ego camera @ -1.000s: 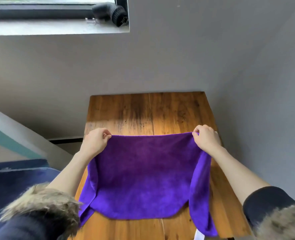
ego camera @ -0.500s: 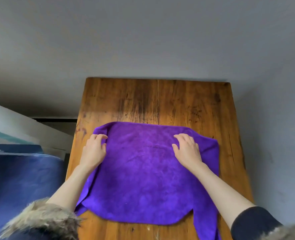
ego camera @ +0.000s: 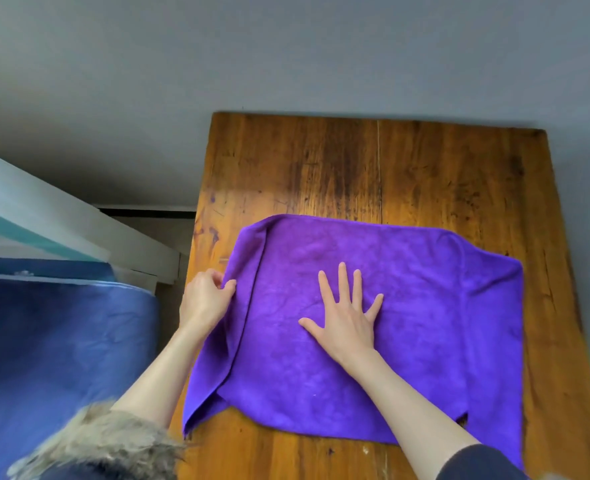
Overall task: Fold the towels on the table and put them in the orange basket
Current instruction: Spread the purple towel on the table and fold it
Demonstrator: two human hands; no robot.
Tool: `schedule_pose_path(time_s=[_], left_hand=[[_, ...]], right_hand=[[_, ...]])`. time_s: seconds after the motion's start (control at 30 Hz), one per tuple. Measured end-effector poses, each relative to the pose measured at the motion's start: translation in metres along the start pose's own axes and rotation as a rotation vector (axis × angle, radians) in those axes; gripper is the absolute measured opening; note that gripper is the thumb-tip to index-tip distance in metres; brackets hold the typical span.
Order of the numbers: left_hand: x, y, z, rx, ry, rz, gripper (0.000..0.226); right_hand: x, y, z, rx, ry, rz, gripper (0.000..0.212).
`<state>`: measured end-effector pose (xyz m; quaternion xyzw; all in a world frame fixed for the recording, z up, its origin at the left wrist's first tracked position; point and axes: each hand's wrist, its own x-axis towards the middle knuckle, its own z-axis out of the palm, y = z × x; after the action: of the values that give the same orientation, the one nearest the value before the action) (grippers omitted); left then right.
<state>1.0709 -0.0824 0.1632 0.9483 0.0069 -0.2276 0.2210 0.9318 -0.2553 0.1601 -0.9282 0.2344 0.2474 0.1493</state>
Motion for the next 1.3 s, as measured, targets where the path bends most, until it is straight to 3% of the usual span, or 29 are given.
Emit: schedule_pose_path(time_s=[0.23,0.33,0.4,0.47,0.6,0.67,0.73,0.83,0.93,1.07,1.2,1.3], left_hand=[[0.035,-0.014,-0.050,-0.203,0.086,0.011,0.017],[0.050,-0.007,-0.053,-0.553,0.013,-0.073,0.031],[0.060,-0.005,-0.051,-0.625,0.009,-0.108,0.035],[0.065,-0.009,-0.046,-0.401,0.071,-0.023,0.035],[0.044,-0.020,-0.034,0.049,0.197,0.340,0.035],[0.025,-0.029,-0.020,0.125,0.146,0.540,0.043],[0.007,-0.038,-0.003,0.251,-0.008,0.665,0.067],[-0.004,-0.043,0.009,0.444,-0.223,0.653,0.103],[0.002,-0.035,0.004,0.522,-0.277,0.626,0.113],[0.008,-0.025,-0.004,0.570,-0.304,0.627,0.106],[-0.018,-0.040,-0.004,0.430,-0.181,0.713,0.090],[-0.054,-0.071,0.003,0.390,-0.143,0.718,0.091]], right_hand=[[-0.005,0.001,0.000,-0.029,-0.017,0.017,0.092],[-0.004,-0.001,-0.002,-0.035,-0.057,0.028,0.095],[-0.004,0.000,-0.002,-0.034,-0.070,0.029,0.097],[-0.004,0.001,-0.003,-0.032,-0.080,0.033,0.098],[-0.002,0.000,-0.004,-0.058,-0.096,0.041,0.099],[0.000,0.001,-0.006,-0.067,-0.094,0.040,0.101],[0.003,0.002,-0.009,-0.069,-0.096,0.041,0.101],[0.008,0.003,-0.014,-0.068,-0.089,0.042,0.102],[0.014,0.005,-0.018,-0.069,-0.086,0.034,0.102],[0.016,0.005,-0.028,-0.012,-0.093,0.038,0.097],[-0.008,-0.015,-0.021,-0.012,-0.006,0.015,0.089],[-0.045,-0.040,0.004,0.020,0.002,-0.027,0.088]])
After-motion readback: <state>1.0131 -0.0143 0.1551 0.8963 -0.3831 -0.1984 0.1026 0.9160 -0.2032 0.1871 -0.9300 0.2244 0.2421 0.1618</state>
